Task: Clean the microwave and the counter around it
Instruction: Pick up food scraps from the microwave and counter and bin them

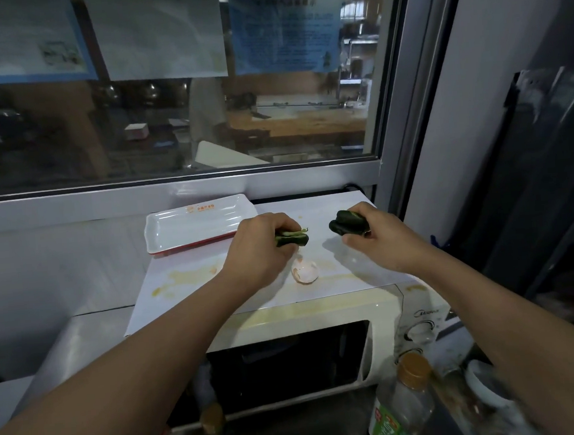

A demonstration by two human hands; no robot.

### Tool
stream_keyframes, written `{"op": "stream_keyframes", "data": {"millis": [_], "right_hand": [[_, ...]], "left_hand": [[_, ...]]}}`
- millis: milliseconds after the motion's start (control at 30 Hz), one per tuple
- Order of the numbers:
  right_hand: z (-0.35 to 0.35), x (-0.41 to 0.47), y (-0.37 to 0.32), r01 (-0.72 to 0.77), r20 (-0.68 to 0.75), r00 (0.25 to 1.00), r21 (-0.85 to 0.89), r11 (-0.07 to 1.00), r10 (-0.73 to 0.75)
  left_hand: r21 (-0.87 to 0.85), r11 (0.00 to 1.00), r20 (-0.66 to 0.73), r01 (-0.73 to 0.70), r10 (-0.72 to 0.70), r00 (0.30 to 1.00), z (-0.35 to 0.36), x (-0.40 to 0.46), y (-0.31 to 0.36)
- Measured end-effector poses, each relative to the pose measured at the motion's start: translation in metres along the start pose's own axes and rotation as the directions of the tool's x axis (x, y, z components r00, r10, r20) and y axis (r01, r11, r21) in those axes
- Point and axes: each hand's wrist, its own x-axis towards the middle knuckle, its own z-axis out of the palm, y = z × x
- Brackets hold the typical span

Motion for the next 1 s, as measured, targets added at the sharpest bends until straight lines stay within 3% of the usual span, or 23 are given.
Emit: {"op": "stream_keyframes", "data": {"millis": [267, 533, 1000], "right_hand": [[-0.018, -0.041, -0.032, 0.005, -0.025, 1.000, 0.033, 0.999, -0.005], [-0.016, -0.113, -0.073, -0.080, -0.096, 0.992, 0.037, 0.996, 0.083], [0.025, -0.298, -0.159, -0.400, -0.321, 0.863, 0.038, 0.916, 0.390]], "left_hand": [[-0.046, 0.999, 0.002, -0.024, 0.024, 1.000, -0.022, -0.028, 0.018], [-0.121, 0.981, 0.057, -0.152, 0.160, 0.986, -0.037, -0.060, 0.021], [-0.323, 0.848, 0.241, -0.420, 0.503, 0.830, -0.057, -0.166, 0.021]]}}
